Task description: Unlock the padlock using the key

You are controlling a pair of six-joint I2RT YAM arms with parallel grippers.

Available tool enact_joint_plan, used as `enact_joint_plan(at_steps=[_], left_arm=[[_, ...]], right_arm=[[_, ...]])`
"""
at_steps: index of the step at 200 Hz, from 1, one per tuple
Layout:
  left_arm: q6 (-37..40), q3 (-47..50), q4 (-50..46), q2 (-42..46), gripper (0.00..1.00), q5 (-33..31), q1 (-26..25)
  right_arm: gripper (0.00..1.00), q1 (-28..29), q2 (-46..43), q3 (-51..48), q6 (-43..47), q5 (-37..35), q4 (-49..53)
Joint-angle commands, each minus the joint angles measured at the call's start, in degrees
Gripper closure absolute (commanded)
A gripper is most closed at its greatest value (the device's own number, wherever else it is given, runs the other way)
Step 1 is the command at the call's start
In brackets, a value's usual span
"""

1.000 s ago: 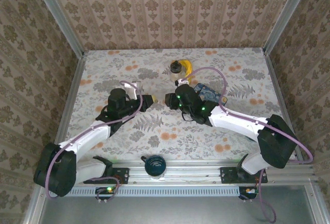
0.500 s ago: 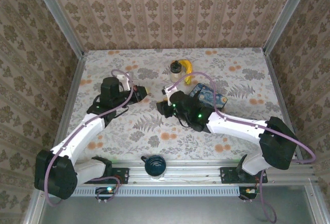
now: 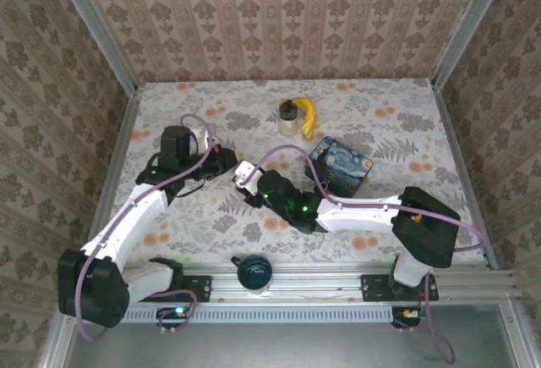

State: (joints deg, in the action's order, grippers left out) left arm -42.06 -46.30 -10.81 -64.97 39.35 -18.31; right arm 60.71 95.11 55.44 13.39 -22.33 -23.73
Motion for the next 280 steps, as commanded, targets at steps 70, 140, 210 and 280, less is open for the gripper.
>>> enact_joint_plan(at_steps=[70, 140, 210, 280], left_arm=[[-0.3, -0.7, -2.3, 0.9, 1.00, 4.3, 0.6], [-1.7, -0.6, -1.4, 1.0, 1.00, 6.5, 1.2], [-2.7, -2.2, -3.9, 1.7, 1.00, 9.3, 2.8], [-3.6, -2.1, -3.4, 2.2, 1.00, 9.8, 2.9]], right_arm=[[0.65, 0.2, 2.1, 3.2, 9.2, -3.6, -5.3], [0.64, 0.2, -1.5, -3.4, 11.2, -1.0, -15.5], [0.55, 0.2, -4.3, -7.2, 13.2, 0.3, -19.7], [0.58, 0.2, -2.8, -4.9, 14.3, 0.7, -17.9]])
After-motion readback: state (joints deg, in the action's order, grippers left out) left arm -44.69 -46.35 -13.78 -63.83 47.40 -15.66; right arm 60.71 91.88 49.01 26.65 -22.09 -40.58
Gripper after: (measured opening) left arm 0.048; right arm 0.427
